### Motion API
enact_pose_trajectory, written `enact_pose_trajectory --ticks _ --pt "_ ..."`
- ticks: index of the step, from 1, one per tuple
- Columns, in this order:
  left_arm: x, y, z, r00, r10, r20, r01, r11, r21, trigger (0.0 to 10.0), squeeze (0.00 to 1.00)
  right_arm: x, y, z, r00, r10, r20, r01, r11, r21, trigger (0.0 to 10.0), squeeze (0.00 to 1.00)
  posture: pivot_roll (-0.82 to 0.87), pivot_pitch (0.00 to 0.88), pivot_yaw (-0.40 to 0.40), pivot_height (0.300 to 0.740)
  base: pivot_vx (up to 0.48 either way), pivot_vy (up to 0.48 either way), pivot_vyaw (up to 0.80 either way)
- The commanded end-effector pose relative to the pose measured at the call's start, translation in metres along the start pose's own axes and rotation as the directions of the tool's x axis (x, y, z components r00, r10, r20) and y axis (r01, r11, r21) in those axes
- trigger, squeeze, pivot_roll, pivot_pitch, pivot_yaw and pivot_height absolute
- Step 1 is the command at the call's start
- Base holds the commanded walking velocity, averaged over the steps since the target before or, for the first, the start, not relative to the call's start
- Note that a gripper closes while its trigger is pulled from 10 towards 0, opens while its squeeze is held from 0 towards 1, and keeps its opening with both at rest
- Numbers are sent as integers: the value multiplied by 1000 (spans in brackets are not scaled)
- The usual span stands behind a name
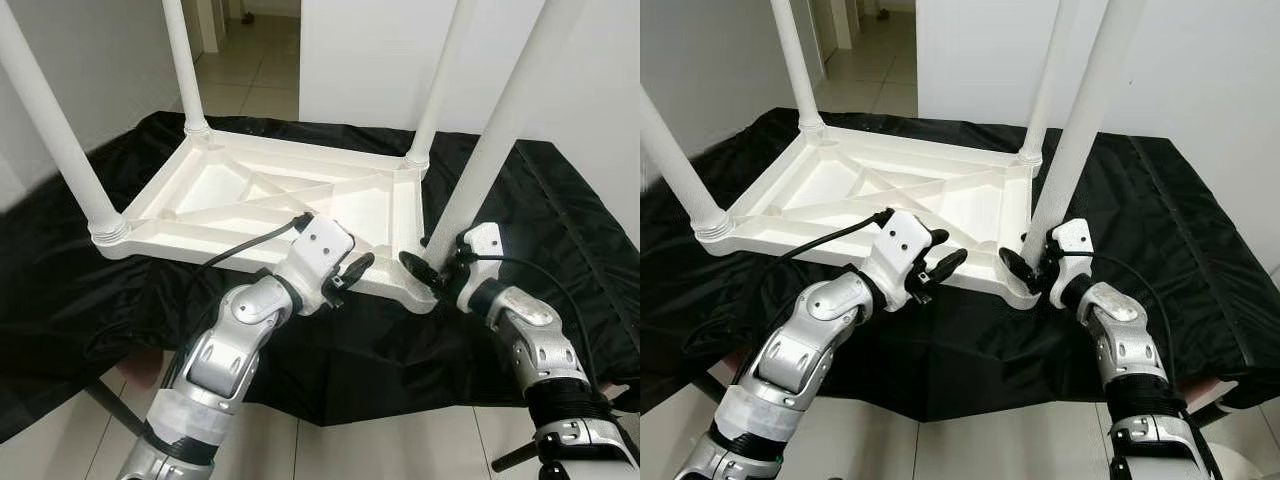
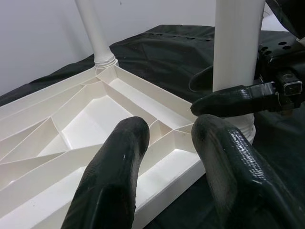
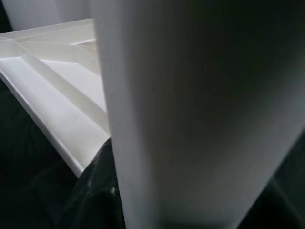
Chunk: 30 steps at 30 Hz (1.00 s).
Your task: Building children table
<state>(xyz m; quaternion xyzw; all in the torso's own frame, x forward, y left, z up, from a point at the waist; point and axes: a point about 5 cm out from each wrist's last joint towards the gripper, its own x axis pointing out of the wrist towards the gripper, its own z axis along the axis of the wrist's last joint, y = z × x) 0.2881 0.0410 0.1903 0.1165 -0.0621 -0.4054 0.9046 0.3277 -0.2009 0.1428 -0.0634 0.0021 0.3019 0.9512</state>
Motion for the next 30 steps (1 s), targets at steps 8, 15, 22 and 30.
enact_pose_trajectory --ticks 8,15,22,30 --pt "-1 -2 -2 1000 7 3 -7 1000 1 10000 0 -3 0 -22 992 -40 -118 40 999 -2 10000 0 44 0 -18 740 0 0 0" --pt "-2 -3 -3 1000 2 -1 -2 1000 -8 10000 0 -3 0 -21 987 -133 -90 137 990 40 10000 0 42 0 -16 740 0 0 0" --pt "-5 -3 -7 1000 3 -12 -3 1000 -15 10000 0 0 9 -13 936 -347 -65 353 918 183 10000 0 41 0 -9 740 0 0 0" --pt "-6 -4 -9 1000 2 -20 -2 1000 -21 10000 0 3 25 -12 852 -514 -100 521 817 246 10000 0 37 0 -8 740 0 0 0"
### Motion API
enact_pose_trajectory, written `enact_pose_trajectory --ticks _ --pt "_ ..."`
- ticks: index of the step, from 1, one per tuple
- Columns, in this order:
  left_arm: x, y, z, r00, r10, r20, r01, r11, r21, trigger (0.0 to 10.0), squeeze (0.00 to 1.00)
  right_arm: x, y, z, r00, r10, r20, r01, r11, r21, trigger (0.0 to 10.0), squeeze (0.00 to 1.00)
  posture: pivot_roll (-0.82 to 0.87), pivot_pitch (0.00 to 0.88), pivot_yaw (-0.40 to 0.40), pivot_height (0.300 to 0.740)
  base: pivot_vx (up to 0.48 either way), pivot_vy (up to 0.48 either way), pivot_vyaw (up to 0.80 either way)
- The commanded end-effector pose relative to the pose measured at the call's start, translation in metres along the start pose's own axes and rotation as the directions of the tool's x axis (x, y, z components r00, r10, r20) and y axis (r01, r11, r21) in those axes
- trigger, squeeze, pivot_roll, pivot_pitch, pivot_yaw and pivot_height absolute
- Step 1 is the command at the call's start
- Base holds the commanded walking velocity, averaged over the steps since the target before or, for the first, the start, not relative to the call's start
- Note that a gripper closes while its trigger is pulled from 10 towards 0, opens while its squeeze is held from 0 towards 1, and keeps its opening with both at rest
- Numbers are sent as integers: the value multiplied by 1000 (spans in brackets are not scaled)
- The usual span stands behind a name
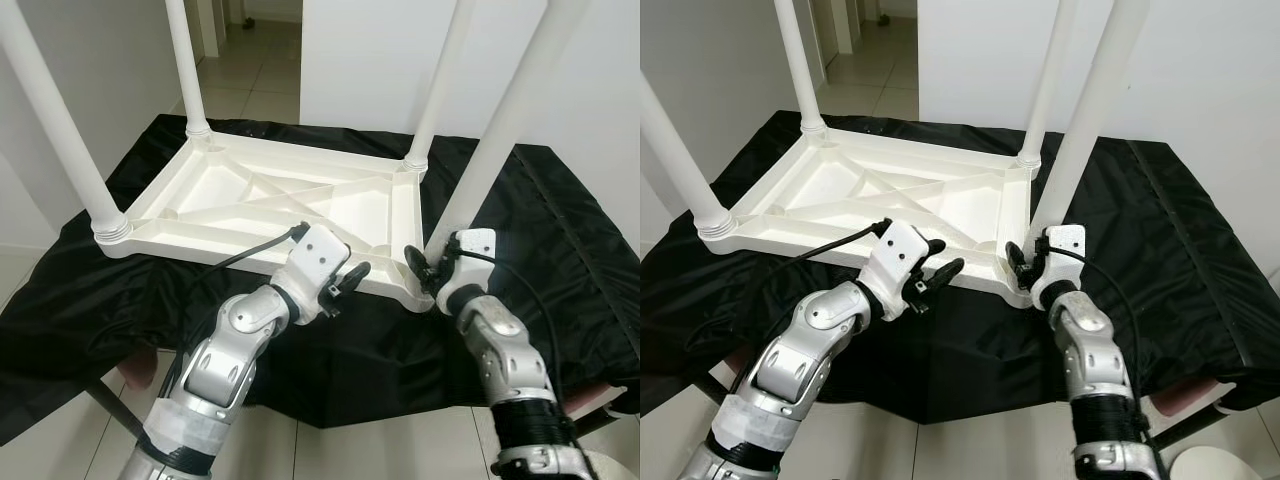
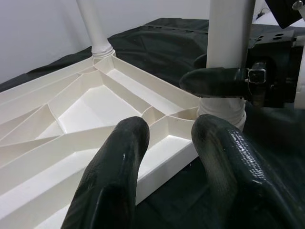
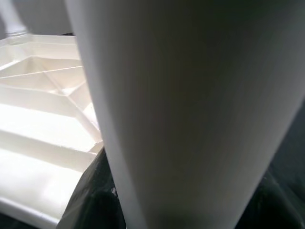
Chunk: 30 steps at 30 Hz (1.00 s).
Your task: Building children table
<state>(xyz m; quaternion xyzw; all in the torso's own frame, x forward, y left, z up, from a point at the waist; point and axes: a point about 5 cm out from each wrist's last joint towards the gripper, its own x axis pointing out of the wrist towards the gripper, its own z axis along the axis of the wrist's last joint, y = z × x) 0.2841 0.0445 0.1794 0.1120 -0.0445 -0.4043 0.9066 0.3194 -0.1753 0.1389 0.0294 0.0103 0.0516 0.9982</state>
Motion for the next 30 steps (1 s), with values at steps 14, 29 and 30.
enact_pose_trajectory --ticks 14,29,30 --pt "-1 3 3 998 56 7 -56 998 -13 10000 0 -15 36 -23 931 -362 -52 366 920 144 10000 0 39 0 -24 740 0 0 0" --pt "-1 3 6 997 76 8 -76 997 -35 10000 0 -24 48 -6 982 -172 84 158 975 158 10000 1000 35 7 -27 740 0 0 0" --pt "-1 3 6 997 76 8 -76 997 -35 10000 0 -24 48 -6 982 -172 84 158 975 158 10000 1000 35 7 -27 740 0 0 0"
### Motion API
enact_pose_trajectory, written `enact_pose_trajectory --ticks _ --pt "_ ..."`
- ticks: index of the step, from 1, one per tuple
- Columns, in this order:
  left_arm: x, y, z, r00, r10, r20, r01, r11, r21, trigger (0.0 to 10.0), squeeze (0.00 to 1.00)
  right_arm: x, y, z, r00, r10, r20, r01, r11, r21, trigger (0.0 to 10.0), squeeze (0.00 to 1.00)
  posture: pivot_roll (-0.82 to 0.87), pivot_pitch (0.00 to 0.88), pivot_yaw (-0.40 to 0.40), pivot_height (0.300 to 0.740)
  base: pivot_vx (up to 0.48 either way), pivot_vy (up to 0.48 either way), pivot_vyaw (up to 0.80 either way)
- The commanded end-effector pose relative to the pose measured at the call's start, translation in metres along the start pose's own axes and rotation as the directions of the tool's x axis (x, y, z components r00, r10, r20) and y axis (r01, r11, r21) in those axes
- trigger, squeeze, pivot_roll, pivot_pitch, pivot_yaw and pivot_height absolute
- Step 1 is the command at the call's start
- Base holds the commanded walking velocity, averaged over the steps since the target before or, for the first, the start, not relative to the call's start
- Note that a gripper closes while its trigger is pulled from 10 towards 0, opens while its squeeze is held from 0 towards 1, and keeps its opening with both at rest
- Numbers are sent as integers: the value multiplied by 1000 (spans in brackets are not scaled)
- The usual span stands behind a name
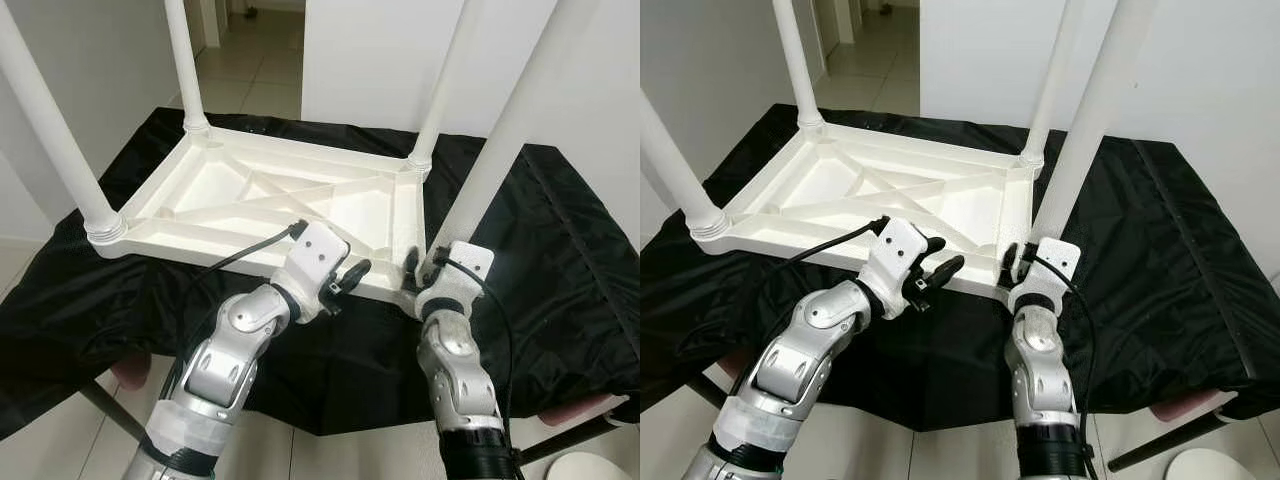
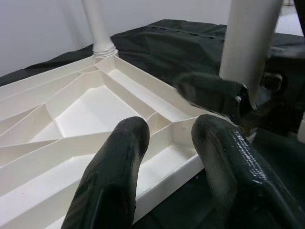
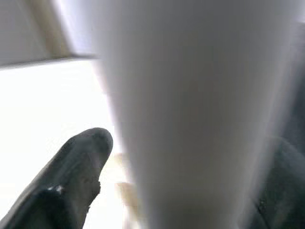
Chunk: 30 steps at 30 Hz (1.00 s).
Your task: Building children table
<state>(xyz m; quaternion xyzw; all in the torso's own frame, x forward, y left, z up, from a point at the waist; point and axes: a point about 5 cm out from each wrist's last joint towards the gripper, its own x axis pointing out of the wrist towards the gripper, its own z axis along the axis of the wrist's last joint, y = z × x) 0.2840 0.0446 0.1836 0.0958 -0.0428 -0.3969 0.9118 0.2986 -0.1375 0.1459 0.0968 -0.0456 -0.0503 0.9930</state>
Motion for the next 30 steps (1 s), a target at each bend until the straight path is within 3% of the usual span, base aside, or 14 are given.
enact_pose_trajectory --ticks 1,2,3,6,10,16,18,22,23,30 --pt "-1 2 2 998 57 2 -57 998 -4 10000 0 -10 5 -10 999 40 -32 -40 999 22 10000 1000 37 12 -28 740 0 0 0" --pt "-1 2 2 998 56 2 -56 998 -5 10000 0 -11 3 -10 998 56 -32 -56 998 19 10000 220 37 15 -26 740 0 0 0" --pt "-2 2 2 999 54 0 -54 999 -4 10000 0 -12 -1 -9 995 94 -35 -94 996 9 10000 0 36 21 -20 740 0 0 0" --pt "-2 3 2 999 53 -2 -53 999 -4 10000 0 -13 -4 -9 992 121 -38 -121 993 2 10000 0 36 21 -20 740 0 0 0" --pt "-3 4 2 999 51 -9 -51 999 2 10000 0 -9 -31 -2 970 239 -34 -241 968 -69 10000 0 29 30 -8 740 0 0 0" --pt "-2 4 2 999 46 -8 -46 999 3 10000 0 -5 -40 2 949 312 -40 -315 942 -119 10000 0 24 30 -2 740 0 0 0" --pt "0 3 3 999 35 -8 -35 999 4 10000 0 1 -44 3 907 415 -70 -421 893 -160 10000 0 20 30 3 740 0 0 0" --pt "1 4 3 1000 27 -9 -27 1000 4 10000 0 5 -44 2 871 482 -93 -491 853 -175 10000 0 20 30 5 740 0 0 0" --pt "1 4 2 1000 24 -9 -24 1000 8 10000 0 8 -41 0 818 559 -137 -575 791 -206 10000 0 22 28 4 740 0 0 0" --pt "3 4 3 1000 24 -6 -24 1000 16 10000 0 13 -40 -2 751 631 -195 -660 713 -236 10000 0 38 20 -8 740 0 0 0"
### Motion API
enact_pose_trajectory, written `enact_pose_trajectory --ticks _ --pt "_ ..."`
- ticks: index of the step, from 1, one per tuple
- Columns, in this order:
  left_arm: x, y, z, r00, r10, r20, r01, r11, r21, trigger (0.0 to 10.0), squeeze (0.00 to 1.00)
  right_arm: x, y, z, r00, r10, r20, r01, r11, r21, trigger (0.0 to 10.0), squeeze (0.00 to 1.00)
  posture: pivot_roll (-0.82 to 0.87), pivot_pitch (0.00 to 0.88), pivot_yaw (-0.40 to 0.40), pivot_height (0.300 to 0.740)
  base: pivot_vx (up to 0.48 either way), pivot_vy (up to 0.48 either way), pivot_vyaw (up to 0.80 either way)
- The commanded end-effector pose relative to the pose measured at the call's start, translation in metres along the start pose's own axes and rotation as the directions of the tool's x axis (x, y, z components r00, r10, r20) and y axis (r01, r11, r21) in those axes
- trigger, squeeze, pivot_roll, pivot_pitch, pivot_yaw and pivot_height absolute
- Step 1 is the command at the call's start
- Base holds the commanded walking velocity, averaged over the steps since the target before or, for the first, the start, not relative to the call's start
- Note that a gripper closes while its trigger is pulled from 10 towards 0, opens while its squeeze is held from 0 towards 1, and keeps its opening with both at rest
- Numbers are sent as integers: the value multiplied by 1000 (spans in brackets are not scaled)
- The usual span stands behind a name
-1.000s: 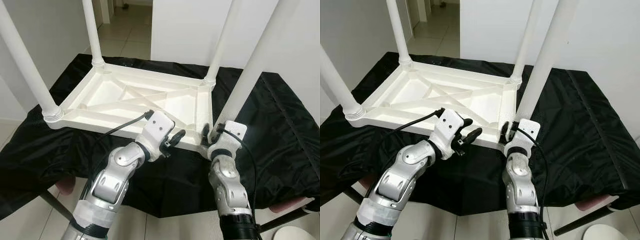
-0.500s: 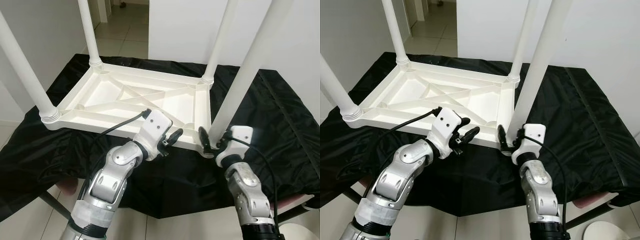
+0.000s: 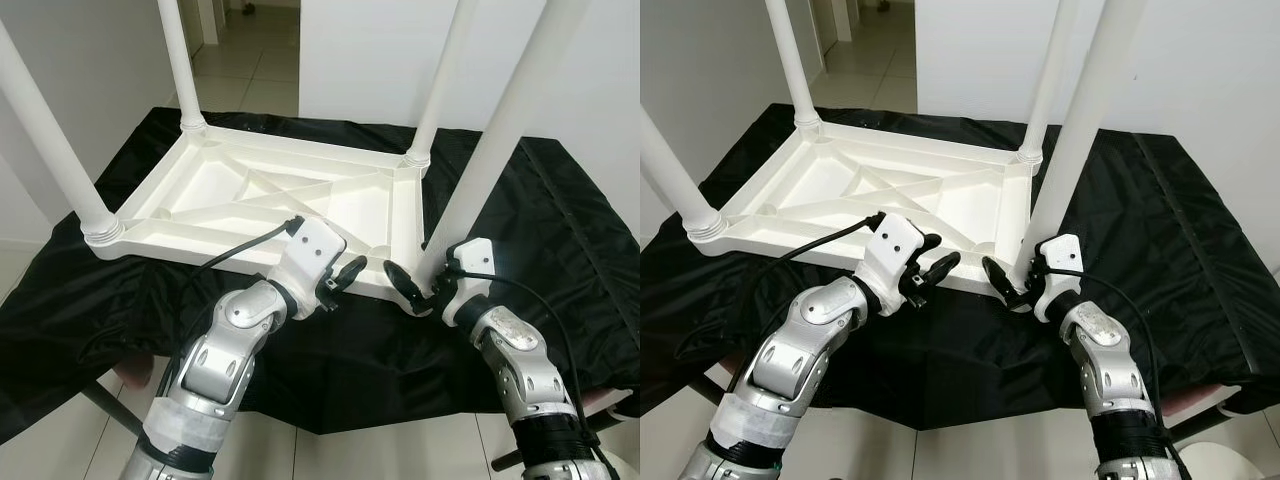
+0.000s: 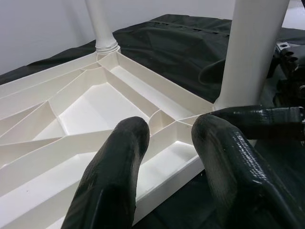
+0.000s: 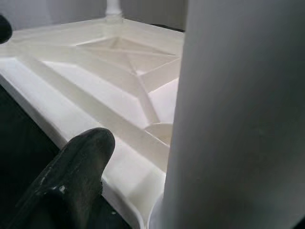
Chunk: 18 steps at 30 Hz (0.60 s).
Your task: Building children table
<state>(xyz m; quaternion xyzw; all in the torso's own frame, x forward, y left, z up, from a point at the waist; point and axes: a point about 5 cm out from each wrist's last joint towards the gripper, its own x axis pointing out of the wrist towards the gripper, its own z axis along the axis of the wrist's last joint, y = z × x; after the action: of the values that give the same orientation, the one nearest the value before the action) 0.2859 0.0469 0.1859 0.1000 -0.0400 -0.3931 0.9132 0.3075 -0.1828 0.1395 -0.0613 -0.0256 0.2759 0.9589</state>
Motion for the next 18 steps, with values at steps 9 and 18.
enact_pose_trajectory --ticks 9,18 --pt "3 1 2 1000 23 7 -24 999 27 10000 0 -2 -1 -19 989 123 -86 -124 992 -7 0 0 52 15 -23 740 0 0 0" --pt "4 2 3 1000 25 9 -25 999 33 10000 0 -6 -10 -23 992 86 -95 -86 996 3 0 0 49 10 -22 740 0 0 0"
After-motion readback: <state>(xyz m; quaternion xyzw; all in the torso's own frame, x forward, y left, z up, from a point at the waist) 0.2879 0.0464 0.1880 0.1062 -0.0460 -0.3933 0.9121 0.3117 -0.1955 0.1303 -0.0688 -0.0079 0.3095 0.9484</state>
